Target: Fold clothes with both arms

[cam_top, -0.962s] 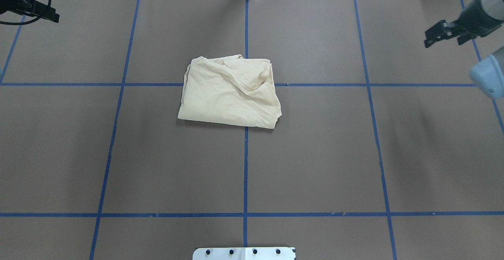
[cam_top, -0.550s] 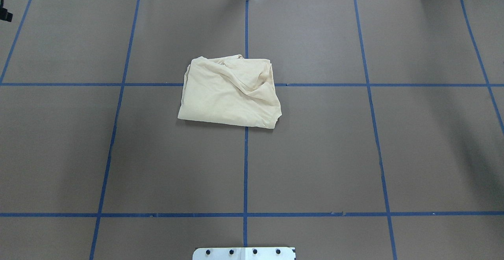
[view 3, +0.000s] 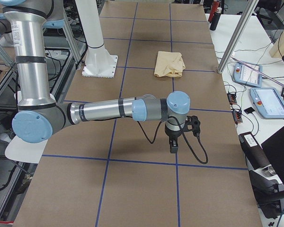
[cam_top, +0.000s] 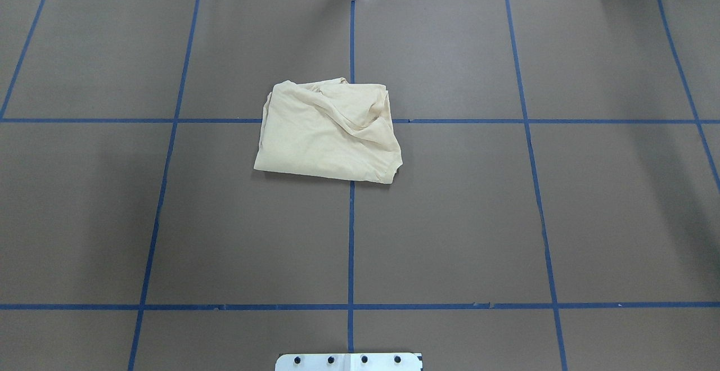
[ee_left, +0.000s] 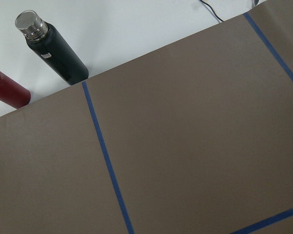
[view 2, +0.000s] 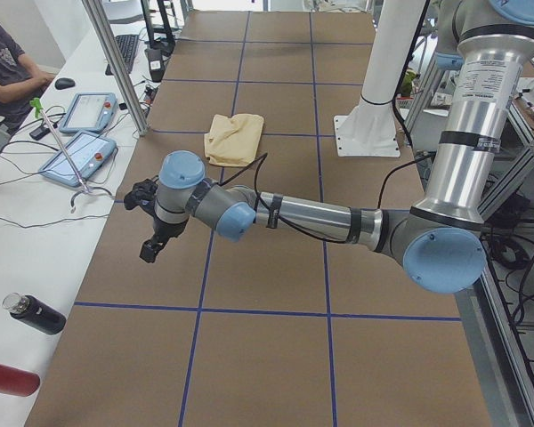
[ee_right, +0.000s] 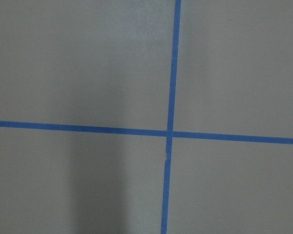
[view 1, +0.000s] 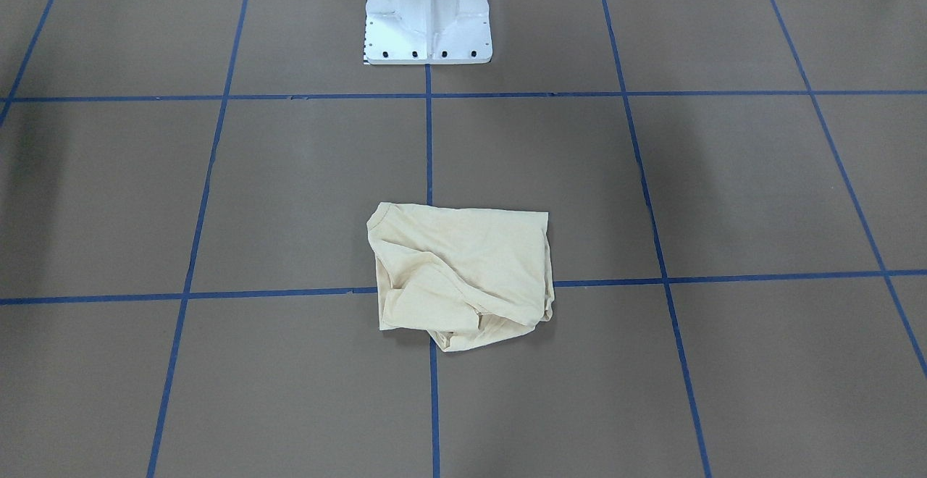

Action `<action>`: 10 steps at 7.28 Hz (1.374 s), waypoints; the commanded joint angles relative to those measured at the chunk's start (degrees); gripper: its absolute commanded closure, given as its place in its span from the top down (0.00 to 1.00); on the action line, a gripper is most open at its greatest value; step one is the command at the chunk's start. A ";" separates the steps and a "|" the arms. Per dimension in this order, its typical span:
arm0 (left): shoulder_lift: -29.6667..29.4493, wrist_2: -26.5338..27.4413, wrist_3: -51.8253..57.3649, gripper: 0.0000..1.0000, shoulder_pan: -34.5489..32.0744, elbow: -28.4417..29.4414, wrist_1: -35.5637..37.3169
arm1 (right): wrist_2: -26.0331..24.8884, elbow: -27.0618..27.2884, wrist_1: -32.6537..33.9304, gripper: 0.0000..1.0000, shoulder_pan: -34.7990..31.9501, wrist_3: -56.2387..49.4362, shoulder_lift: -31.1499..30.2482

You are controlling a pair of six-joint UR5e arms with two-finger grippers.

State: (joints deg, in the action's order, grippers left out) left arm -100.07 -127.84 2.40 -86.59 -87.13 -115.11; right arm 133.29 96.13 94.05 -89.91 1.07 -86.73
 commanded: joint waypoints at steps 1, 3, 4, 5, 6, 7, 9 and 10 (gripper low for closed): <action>3.81 0.83 1.02 0.99 -0.42 3.87 -3.79 | -0.30 0.45 -0.71 1.00 -0.17 0.34 -2.72; 5.31 5.40 1.37 0.99 -0.34 3.90 -1.10 | -1.27 0.02 -0.71 1.00 -0.17 -0.54 -4.49; 5.41 5.06 1.55 0.99 -0.42 1.99 4.67 | -1.27 0.11 -0.71 1.00 -0.17 -0.28 -4.50; 5.32 4.97 1.55 0.99 -0.42 -1.34 11.77 | -1.01 -0.07 -0.71 1.00 0.00 0.33 -4.50; 4.71 4.80 1.64 0.99 -0.25 -5.03 21.07 | -0.40 -0.15 -0.54 1.00 0.00 0.52 -4.50; 4.62 4.62 1.64 0.99 -0.25 -7.67 27.34 | -0.31 -0.07 -0.45 1.00 0.00 0.52 -4.50; 5.41 4.62 7.21 0.99 -0.34 -5.61 27.23 | -0.40 -0.15 -0.36 1.00 0.00 0.60 -4.50; 5.32 4.53 8.22 0.99 -0.25 -4.03 27.22 | -0.40 -0.07 -0.45 1.00 0.00 0.69 -4.50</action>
State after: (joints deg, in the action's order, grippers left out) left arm -94.78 -123.23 8.06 -86.89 -92.76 -88.26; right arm 132.89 96.02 93.63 -89.92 1.65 -91.23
